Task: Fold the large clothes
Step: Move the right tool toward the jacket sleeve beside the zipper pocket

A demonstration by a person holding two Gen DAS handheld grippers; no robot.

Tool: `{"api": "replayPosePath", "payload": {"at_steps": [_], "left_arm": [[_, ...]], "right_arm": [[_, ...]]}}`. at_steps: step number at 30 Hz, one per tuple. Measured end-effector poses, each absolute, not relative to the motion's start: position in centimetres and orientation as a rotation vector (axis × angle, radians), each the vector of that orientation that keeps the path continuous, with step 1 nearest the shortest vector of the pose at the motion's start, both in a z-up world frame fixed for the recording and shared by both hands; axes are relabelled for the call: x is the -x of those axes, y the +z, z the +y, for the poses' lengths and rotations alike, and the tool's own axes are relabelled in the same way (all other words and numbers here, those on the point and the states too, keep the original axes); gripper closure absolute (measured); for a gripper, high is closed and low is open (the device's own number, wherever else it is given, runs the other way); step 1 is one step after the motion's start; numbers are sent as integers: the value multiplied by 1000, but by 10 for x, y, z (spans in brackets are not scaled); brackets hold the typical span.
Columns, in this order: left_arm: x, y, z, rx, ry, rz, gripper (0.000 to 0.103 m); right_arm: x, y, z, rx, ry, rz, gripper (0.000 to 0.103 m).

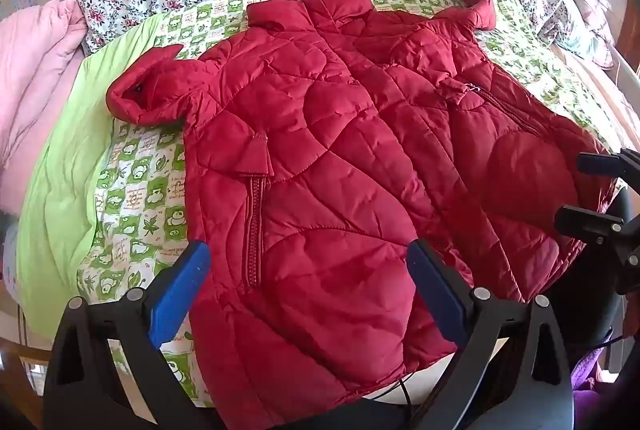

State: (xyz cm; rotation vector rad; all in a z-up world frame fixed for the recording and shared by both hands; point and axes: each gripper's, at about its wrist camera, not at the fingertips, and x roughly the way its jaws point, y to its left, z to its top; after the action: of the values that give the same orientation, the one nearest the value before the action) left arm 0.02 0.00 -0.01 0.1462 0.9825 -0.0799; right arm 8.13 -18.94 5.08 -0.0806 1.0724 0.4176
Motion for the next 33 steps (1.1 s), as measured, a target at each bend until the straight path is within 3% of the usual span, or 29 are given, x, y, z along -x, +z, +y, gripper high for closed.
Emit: {"api": "replayPosePath", "payload": {"at_steps": [33], "left_arm": [[-4, 0, 1, -174, -69, 994, 4]], "right_arm": [[-86, 53, -183, 83, 432, 1068, 0]]}}
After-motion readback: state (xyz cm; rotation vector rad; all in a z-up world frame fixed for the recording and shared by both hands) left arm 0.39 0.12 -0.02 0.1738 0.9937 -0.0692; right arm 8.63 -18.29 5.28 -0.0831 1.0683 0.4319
